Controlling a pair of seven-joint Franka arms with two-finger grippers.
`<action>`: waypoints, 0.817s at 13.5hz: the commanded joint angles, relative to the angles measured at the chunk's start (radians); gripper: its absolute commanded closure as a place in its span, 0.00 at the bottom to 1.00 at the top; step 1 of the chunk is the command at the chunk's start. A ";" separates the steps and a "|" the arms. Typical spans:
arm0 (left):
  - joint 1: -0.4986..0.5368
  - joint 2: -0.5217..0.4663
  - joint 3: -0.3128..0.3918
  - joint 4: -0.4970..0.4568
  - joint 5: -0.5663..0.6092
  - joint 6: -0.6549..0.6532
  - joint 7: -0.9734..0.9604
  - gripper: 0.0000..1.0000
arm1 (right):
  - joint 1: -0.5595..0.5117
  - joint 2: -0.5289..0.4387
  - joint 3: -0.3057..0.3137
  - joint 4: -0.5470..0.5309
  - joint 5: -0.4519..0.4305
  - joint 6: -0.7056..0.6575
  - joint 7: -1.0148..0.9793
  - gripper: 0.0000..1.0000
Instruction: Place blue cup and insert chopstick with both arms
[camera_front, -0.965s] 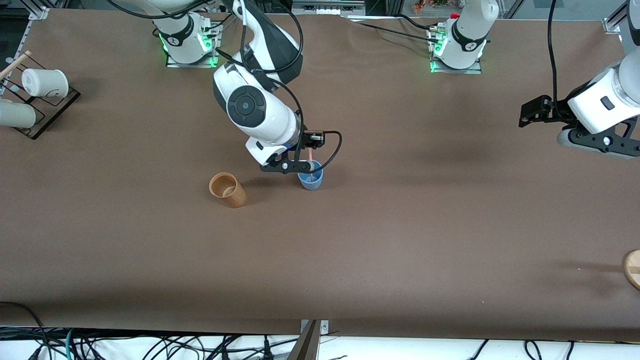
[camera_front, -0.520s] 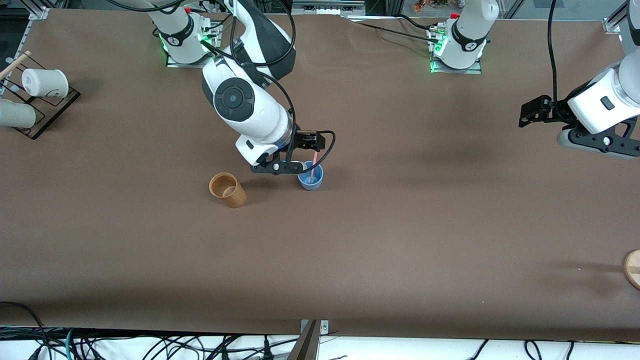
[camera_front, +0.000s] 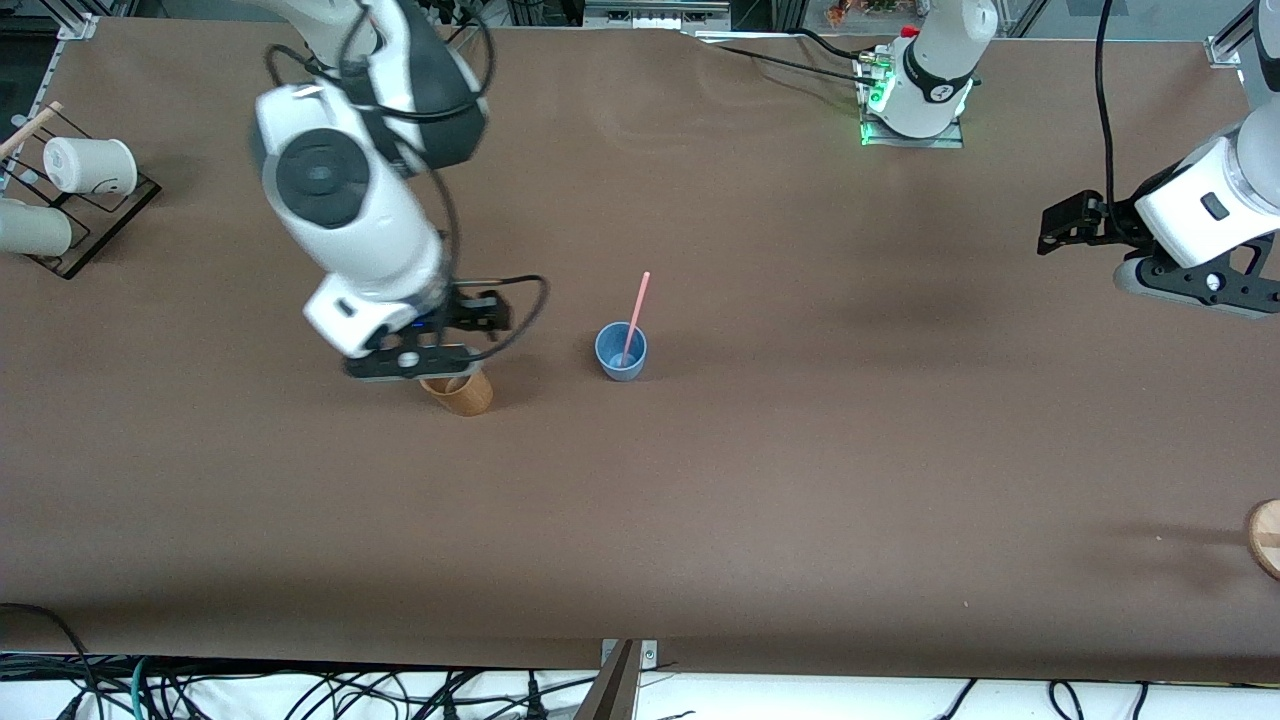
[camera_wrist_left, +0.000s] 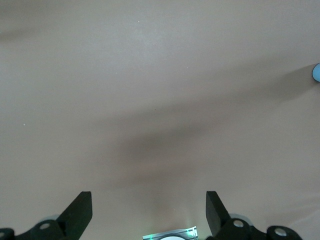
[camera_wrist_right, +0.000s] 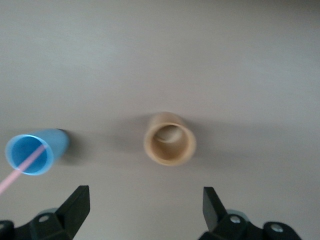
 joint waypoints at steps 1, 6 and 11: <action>0.001 0.006 0.001 0.016 -0.019 0.000 0.019 0.00 | -0.001 -0.028 -0.061 -0.001 -0.013 -0.086 -0.081 0.00; -0.004 0.006 0.001 0.016 -0.018 0.000 0.019 0.00 | -0.249 -0.153 -0.010 -0.038 0.043 -0.038 -0.287 0.00; -0.002 0.006 0.001 0.016 -0.018 -0.002 0.019 0.00 | -0.481 -0.362 0.184 -0.261 -0.021 -0.089 -0.311 0.00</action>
